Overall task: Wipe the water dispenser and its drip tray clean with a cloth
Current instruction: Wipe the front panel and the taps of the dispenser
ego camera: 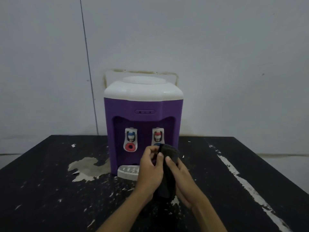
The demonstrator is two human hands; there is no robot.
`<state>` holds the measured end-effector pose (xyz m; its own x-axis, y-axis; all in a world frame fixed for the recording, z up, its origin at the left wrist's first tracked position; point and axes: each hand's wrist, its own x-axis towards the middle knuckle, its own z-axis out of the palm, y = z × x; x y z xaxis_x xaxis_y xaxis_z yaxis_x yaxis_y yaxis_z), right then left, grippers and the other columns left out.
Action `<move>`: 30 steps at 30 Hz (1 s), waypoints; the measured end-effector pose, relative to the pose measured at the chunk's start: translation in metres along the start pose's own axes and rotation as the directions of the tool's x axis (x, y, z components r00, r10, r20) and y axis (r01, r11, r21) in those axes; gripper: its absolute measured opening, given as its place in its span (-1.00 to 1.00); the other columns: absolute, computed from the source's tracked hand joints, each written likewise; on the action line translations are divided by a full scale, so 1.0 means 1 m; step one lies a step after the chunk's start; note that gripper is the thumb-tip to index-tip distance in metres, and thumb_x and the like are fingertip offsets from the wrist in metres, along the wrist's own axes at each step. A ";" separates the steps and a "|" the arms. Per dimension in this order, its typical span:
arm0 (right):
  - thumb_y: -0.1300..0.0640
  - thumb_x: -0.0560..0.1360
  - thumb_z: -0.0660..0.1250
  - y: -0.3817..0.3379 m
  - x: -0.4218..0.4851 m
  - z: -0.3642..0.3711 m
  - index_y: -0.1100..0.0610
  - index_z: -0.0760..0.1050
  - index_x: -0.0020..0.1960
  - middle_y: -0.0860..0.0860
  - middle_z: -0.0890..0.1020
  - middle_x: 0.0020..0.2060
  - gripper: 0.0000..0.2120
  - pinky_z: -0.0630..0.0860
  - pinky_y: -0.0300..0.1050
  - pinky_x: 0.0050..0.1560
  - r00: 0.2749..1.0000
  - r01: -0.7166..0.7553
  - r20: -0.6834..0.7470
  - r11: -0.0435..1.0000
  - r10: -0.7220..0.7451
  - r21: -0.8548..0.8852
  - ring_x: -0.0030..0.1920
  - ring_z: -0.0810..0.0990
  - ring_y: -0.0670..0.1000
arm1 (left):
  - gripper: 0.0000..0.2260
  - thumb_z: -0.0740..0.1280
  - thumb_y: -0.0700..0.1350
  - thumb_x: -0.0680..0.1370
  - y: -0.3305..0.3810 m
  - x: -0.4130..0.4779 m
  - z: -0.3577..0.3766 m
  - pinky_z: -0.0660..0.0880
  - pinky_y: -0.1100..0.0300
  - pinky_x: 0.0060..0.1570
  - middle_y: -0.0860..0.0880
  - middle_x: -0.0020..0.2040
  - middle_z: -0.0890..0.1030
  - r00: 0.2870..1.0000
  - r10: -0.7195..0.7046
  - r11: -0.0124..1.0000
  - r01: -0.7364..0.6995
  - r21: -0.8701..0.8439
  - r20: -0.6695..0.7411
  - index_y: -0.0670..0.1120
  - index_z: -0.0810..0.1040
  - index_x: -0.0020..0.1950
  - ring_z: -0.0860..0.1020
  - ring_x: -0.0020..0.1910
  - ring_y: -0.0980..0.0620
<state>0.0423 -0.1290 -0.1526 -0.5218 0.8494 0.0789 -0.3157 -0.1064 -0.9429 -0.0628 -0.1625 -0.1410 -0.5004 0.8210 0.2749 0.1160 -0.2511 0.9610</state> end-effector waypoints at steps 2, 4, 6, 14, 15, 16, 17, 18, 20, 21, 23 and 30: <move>0.07 0.59 0.32 0.007 0.000 0.005 0.09 0.57 0.26 0.09 0.71 0.08 -0.73 0.58 0.07 0.19 0.999 0.008 -0.034 0.999 -0.009 -0.045 0.14 0.68 0.07 | -0.88 0.30 -0.18 0.65 -0.008 -0.005 -0.008 0.57 0.34 -0.09 0.04 0.00 0.68 0.999 -0.017 1.000 0.017 -0.004 -0.051 0.05 0.53 0.09 0.64 -0.05 0.23; 0.12 0.59 0.34 0.014 0.002 0.010 0.13 0.60 0.21 0.10 0.72 0.03 -0.77 0.60 0.05 0.15 0.996 0.034 -0.078 0.992 -0.044 -0.125 0.09 0.70 0.08 | -0.88 0.32 -0.20 0.64 -0.016 -0.008 -0.018 0.57 0.33 -0.13 0.04 -0.04 0.69 0.996 -0.065 0.997 0.063 -0.038 -0.058 0.02 0.54 0.07 0.66 -0.07 0.18; 0.15 0.59 0.33 0.021 0.004 0.016 0.12 0.61 0.18 0.09 0.73 -0.01 -0.81 0.63 -0.01 0.07 0.993 0.054 -0.098 0.983 -0.072 -0.176 0.05 0.70 0.08 | -0.88 0.33 -0.21 0.63 -0.025 -0.008 -0.027 0.59 0.29 -0.09 0.04 -0.03 0.69 0.995 -0.090 0.995 0.087 -0.041 -0.053 0.01 0.55 0.08 0.66 -0.04 0.14; 0.10 0.59 0.35 0.038 0.023 0.011 -0.02 0.57 0.12 -0.10 0.71 -0.08 -0.88 0.59 -0.23 -0.11 0.946 0.175 -0.195 0.915 -0.259 -0.364 -0.06 0.69 -0.11 | -0.90 0.32 -0.16 0.64 -0.042 0.015 -0.043 0.55 0.34 -0.04 0.08 -0.01 0.67 0.999 -0.015 0.994 0.010 0.111 0.042 0.04 0.58 0.06 0.62 -0.01 0.19; 0.11 0.60 0.34 0.040 0.026 0.007 -0.03 0.57 0.12 -0.12 0.70 -0.08 -0.88 0.59 -0.24 -0.09 0.930 0.198 -0.216 0.901 -0.296 -0.385 -0.06 0.68 -0.12 | -0.89 0.32 -0.16 0.64 -0.044 0.018 -0.042 0.54 0.36 -0.03 0.10 -0.01 0.67 0.999 0.004 0.992 -0.011 0.125 0.055 0.05 0.57 0.06 0.62 -0.01 0.23; 0.11 0.60 0.34 0.041 0.031 0.004 -0.03 0.56 0.12 -0.11 0.70 -0.08 -0.88 0.58 -0.25 -0.08 0.914 0.214 -0.241 0.891 -0.328 -0.400 -0.05 0.67 -0.13 | -0.89 0.32 -0.15 0.64 -0.045 0.022 -0.041 0.53 0.38 -0.02 0.10 0.00 0.66 0.998 0.021 0.990 -0.028 0.136 0.058 0.06 0.57 0.07 0.61 -0.01 0.26; 0.11 0.60 0.33 0.042 0.035 0.001 -0.04 0.55 0.12 -0.10 0.69 -0.08 -0.88 0.59 -0.24 -0.07 0.897 0.227 -0.266 0.884 -0.354 -0.409 -0.05 0.66 -0.12 | -0.90 0.31 -0.13 0.64 -0.047 0.026 -0.039 0.52 0.39 -0.04 0.11 0.00 0.65 0.998 0.031 0.988 -0.038 0.152 0.049 0.08 0.56 0.08 0.60 -0.01 0.27; 0.10 0.60 0.33 0.043 0.039 -0.003 -0.04 0.55 0.13 -0.08 0.69 -0.06 -0.87 0.59 -0.22 -0.05 0.882 0.237 -0.290 0.880 -0.373 -0.411 -0.03 0.66 -0.11 | -0.90 0.30 -0.10 0.65 -0.049 0.030 -0.036 0.50 0.39 -0.07 0.12 0.01 0.64 0.999 0.037 0.985 -0.041 0.170 0.027 0.10 0.54 0.10 0.58 -0.01 0.27; 0.09 0.60 0.32 0.044 0.046 -0.011 -0.04 0.53 0.15 -0.07 0.67 -0.04 -0.86 0.60 -0.12 -0.01 0.852 0.261 -0.326 0.873 -0.409 -0.412 -0.02 0.66 -0.09 | -0.90 0.26 -0.06 0.66 -0.054 0.039 -0.029 0.46 0.41 -0.13 0.14 0.02 0.62 0.999 0.031 0.984 -0.025 0.177 -0.029 0.12 0.51 0.14 0.57 0.00 0.25; 0.09 0.61 0.31 0.042 0.049 -0.014 -0.04 0.52 0.15 -0.07 0.66 -0.05 -0.87 0.59 -0.11 -0.03 0.839 0.273 -0.338 0.867 -0.426 -0.417 -0.04 0.65 -0.10 | -0.90 0.24 -0.04 0.67 -0.056 0.042 -0.025 0.45 0.40 -0.14 0.13 0.03 0.62 0.999 0.010 0.989 -0.002 0.147 -0.053 0.12 0.49 0.15 0.57 0.00 0.23; 0.07 0.63 0.24 0.039 0.054 -0.022 -0.03 0.47 0.09 -0.07 0.61 -0.12 -0.93 0.53 -0.15 -0.11 0.820 0.310 -0.330 0.847 -0.468 -0.432 -0.14 0.59 -0.14 | -0.92 0.23 -0.03 0.67 -0.062 0.050 -0.014 0.45 0.37 -0.12 0.10 0.01 0.64 0.995 -0.052 0.998 0.055 0.035 -0.082 0.10 0.51 0.12 0.60 -0.01 0.17; 0.10 0.68 0.10 0.038 0.070 -0.033 -0.08 0.37 0.07 -0.21 0.54 -0.23 -0.88 0.47 -0.26 -0.23 0.828 0.354 -0.214 0.779 -0.518 -0.518 -0.24 0.50 -0.16 | -0.88 0.24 -0.05 0.67 -0.081 0.063 0.008 0.54 0.27 -0.15 0.03 -0.11 0.65 0.990 -0.019 0.991 0.000 -0.136 -0.141 0.03 0.57 0.05 0.60 -0.19 0.23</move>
<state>0.0200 -0.0570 -0.1936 -0.0990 0.8690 0.4849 -0.0197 0.4854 -0.8740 -0.0969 -0.0862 -0.2016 -0.6183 0.7453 0.2494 -0.0018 -0.3187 0.9479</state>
